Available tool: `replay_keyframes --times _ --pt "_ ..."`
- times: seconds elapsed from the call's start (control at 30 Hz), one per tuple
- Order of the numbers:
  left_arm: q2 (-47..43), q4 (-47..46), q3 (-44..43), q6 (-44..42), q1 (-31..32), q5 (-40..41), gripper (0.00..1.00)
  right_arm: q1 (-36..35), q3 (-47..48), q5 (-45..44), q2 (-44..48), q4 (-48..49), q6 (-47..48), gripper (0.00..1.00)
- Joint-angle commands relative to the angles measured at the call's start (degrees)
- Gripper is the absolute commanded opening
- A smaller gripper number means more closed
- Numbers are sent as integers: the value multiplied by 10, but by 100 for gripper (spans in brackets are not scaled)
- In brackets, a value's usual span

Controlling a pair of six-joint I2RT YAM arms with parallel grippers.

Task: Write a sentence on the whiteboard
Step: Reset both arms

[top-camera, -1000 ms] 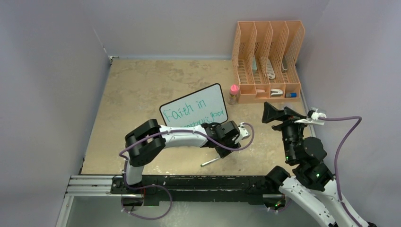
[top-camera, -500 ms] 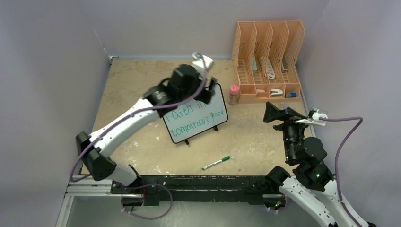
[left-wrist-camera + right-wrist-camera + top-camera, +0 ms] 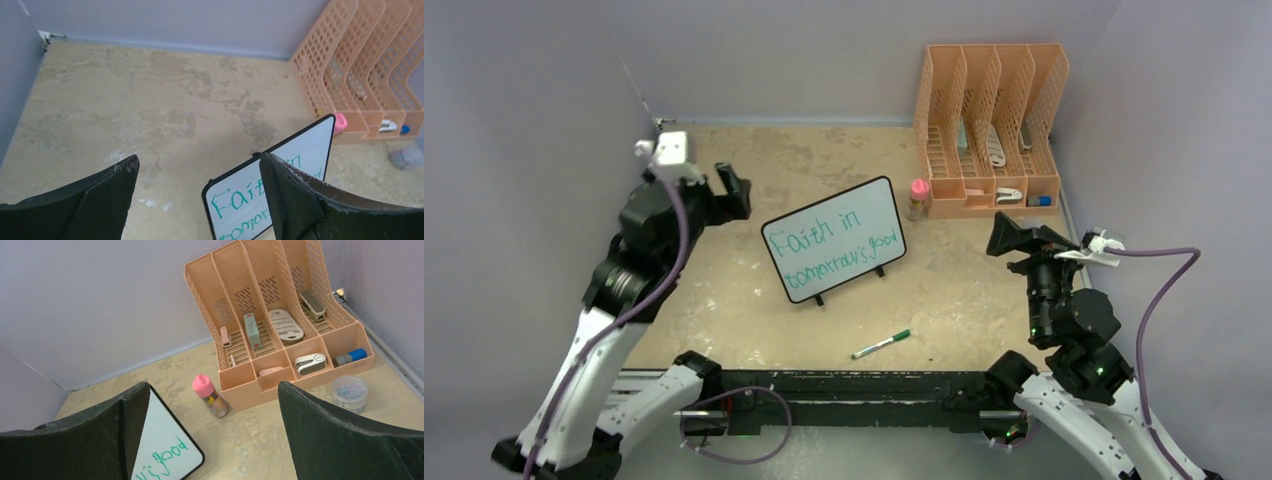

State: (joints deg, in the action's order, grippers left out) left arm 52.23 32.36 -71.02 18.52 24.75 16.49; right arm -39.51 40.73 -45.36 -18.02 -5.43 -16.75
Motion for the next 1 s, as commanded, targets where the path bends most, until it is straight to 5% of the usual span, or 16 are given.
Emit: replay_keyframes --times 0.0,0.33,0.97 --pt "-131 -5 45 21 -2 72 88 1 33 -36 -4 22 26 99" --pt "-321 -12 142 -2 -1 114 89 1 31 -45 -11 45 46 99" --pt "-309 -26 187 10 -1 113 90 0 4 -54 -35 83 50 99"
